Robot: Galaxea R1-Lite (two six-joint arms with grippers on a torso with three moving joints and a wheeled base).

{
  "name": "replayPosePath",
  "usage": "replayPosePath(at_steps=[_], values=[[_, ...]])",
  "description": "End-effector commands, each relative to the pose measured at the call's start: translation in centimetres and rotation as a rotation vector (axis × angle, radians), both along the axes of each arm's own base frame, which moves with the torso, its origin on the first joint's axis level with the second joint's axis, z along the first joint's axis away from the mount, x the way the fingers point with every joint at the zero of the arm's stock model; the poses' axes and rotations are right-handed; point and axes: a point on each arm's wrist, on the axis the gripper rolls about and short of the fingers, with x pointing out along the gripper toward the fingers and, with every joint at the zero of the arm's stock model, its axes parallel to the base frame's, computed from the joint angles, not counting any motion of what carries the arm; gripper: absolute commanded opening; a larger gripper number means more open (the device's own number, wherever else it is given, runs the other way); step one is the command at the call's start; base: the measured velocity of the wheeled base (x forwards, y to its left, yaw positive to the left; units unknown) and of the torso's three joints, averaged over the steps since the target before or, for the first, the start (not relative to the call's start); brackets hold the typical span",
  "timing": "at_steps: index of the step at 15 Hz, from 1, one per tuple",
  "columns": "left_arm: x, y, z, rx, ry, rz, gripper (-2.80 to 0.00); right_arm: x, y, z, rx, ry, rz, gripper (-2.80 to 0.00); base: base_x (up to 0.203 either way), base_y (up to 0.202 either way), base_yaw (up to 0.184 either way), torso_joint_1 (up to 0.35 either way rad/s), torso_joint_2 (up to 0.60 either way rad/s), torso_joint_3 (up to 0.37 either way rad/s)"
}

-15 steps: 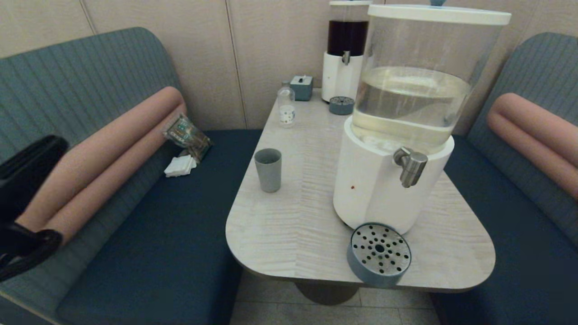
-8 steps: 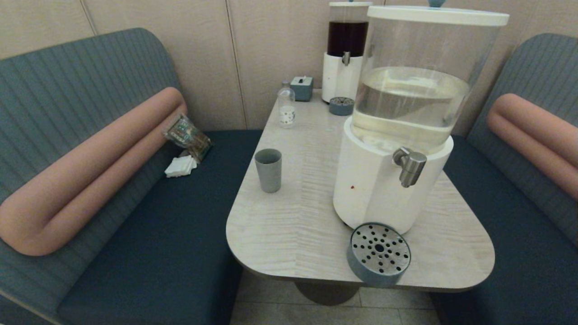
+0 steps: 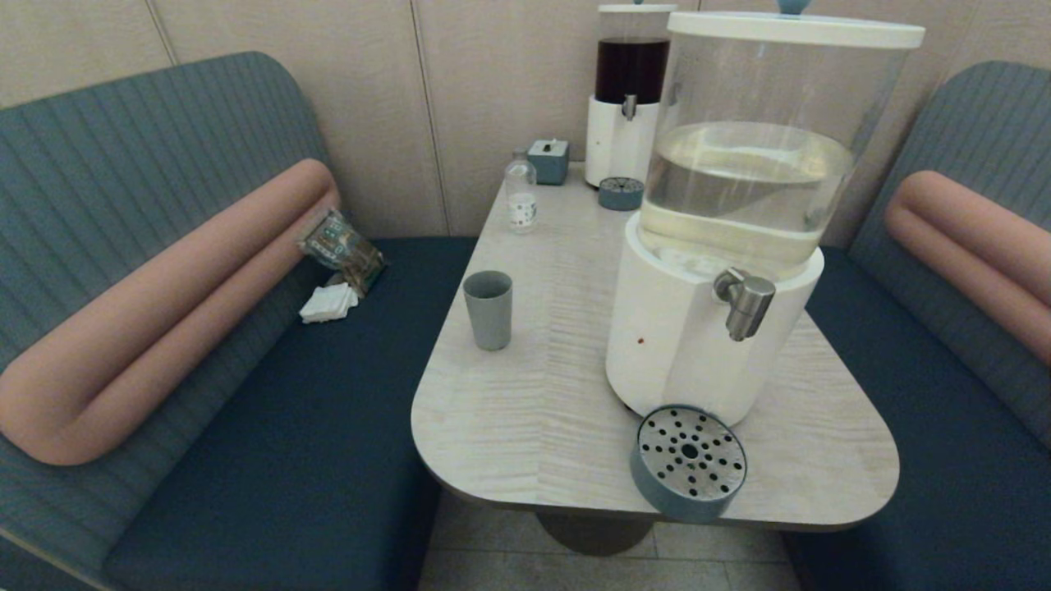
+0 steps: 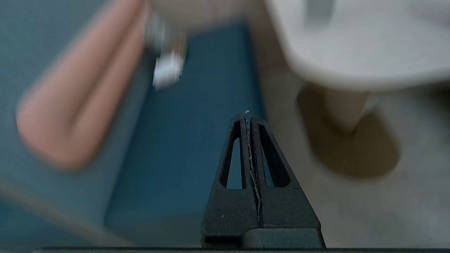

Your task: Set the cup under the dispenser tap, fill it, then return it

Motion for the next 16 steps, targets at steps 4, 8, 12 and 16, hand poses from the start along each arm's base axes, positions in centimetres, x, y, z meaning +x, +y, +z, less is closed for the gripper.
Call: replayPosePath(at_steps=[4, 8, 12, 16], values=[[0.42, -0.06, -1.95, -0.019, 0.084, -0.023, -2.8, 0.0, 0.0, -0.01, 0.0, 0.0, 0.0, -2.8, 0.0, 0.0, 0.0, 0.0, 0.0, 0.0], [0.36, -0.05, -2.02, -0.043, 0.099, -0.019, -2.8, 0.0, 0.0, -0.01, -0.007, -0.001, 0.001, -2.8, 0.0, 0.0, 0.0, 0.0, 0.0, 0.0], [0.37, -0.03, -2.05, -0.071, 0.101, -0.007, -2.8, -0.01, -0.01, 0.02, 0.011, -0.001, -0.005, -2.8, 0.0, 0.0, 0.0, 0.0, 0.0, 0.0], [0.36, -0.03, -2.01, -0.071, 0.1, -0.007, -2.8, 0.0, -0.01, 0.01, 0.019, -0.001, -0.005, -2.8, 0.0, 0.0, 0.0, 0.0, 0.0, 0.0]])
